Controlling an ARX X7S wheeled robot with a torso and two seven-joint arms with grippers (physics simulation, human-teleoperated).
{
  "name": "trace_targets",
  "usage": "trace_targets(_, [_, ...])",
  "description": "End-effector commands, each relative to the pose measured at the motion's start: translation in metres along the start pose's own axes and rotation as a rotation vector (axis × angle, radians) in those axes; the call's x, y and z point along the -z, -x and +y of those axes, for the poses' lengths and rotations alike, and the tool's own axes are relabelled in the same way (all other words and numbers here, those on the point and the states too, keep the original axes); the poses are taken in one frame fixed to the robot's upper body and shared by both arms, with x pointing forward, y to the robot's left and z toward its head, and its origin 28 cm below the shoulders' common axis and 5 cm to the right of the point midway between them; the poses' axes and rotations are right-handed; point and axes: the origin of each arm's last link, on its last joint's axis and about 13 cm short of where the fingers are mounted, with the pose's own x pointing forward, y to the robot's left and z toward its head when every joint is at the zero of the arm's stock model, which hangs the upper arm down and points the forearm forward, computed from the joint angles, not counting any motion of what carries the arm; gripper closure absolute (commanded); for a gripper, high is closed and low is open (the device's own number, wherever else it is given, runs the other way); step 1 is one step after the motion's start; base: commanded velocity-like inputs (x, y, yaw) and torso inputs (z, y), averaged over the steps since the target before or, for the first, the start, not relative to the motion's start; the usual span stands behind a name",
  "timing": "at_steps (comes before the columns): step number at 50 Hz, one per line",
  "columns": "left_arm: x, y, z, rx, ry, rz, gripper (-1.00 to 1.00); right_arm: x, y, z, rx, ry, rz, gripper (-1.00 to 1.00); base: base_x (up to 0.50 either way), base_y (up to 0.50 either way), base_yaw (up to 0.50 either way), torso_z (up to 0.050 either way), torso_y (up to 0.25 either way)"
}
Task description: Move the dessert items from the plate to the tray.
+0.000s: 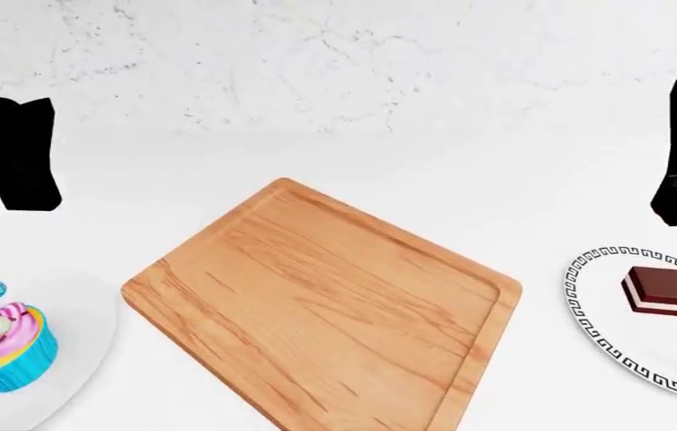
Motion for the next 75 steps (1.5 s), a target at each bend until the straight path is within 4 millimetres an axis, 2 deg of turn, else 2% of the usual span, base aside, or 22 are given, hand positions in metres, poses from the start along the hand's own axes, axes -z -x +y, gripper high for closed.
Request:
trace_targets(1, [0.001, 0.002, 0.002, -0.012, 0.002, -0.011, -1.0, -0.015, -0.029, 0.007, 0.083, -0.172, 0.184, -1.0, 0.0, 0.0, 0.0, 0.0, 0.0])
trace_targets(5, [0.001, 0.001, 0.002, -0.014, 0.003, -0.013, -1.0, -0.02, -0.049, 0.014, 0.215, -0.243, 0.33, -1.0, 0.0, 0.0, 0.0, 0.0, 0.0])
trace_targets(11, [0.002, 0.0, 0.002, -0.015, 0.009, -0.013, -1.0, -0.035, -0.067, 0.02, 0.262, -0.296, 0.395, -1.0, 0.0, 0.0, 0.0, 0.0, 0.0])
trace_targets(15, [0.001, 0.0, 0.002, -0.018, 0.014, -0.014, -1.0, -0.039, -0.081, 0.023, 0.368, -0.324, 0.48, -1.0, 0.0, 0.0, 0.0, 0.0, 0.0])
trace_targets(21, [0.002, -0.002, 0.0, -0.012, 0.018, -0.003, -1.0, -0.046, -0.099, 0.027, 0.426, -0.396, 0.496, -1.0, 0.0, 0.0, 0.0, 0.0, 0.0])
trace_targets(25, [0.001, -0.003, 0.0, -0.018, 0.025, 0.002, -1.0, -0.044, -0.11, 0.028, 0.501, -0.422, 0.503, -1.0, 0.0, 0.0, 0.0, 0.0, 0.0])
trace_targets(31, [-0.002, -0.002, 0.0, -0.031, 0.027, -0.005, -1.0, -0.039, -0.118, 0.03, 0.625, -0.4, 0.615, -1.0, 0.0, 0.0, 0.0, 0.0, 0.0])
trace_targets(32, [-0.002, -0.002, 0.0, -0.031, 0.024, -0.006, -1.0, -0.051, -0.117, 0.03, 0.658, -0.417, 0.624, -1.0, 0.0, 0.0, 0.0, 0.0, 0.0])
trace_targets(33, [-0.002, -0.003, 0.0, -0.03, 0.024, -0.006, -1.0, -0.039, -0.12, 0.032, 0.709, -0.379, 0.687, -1.0, 0.0, 0.0, 0.0, 0.0, 0.0])
trace_targets(35, [-0.002, -0.003, -0.001, -0.029, 0.023, -0.007, -1.0, -0.035, -0.121, 0.035, 0.748, -0.376, 0.732, -1.0, 0.0, 0.0, 0.0, 0.0, 0.0])
trace_targets(42, [-0.001, -0.002, 0.001, -0.031, 0.028, -0.013, -1.0, -0.031, -0.125, 0.038, 0.798, -0.43, 0.805, -1.0, 0.0, 0.0, 0.0, 0.0, 0.0])
trace_targets(50, [0.001, -0.003, 0.001, -0.031, 0.033, -0.01, -1.0, -0.029, -0.131, 0.032, 0.821, -0.54, 0.804, -1.0, 0.0, 0.0, 0.0, 0.0, 0.0])
trace_targets(63, [0.003, -0.005, -0.001, -0.019, 0.025, -0.003, -1.0, -0.032, -0.166, 0.033, 0.816, -0.72, 0.849, -1.0, 0.0, 0.0, 0.0, 0.0, 0.0])
trace_targets(75, [0.004, -0.005, 0.0, -0.021, 0.031, 0.0, -1.0, -0.04, -0.18, 0.024, 0.847, -0.822, 0.825, -1.0, 0.0, 0.0, 0.0, 0.0, 0.0])
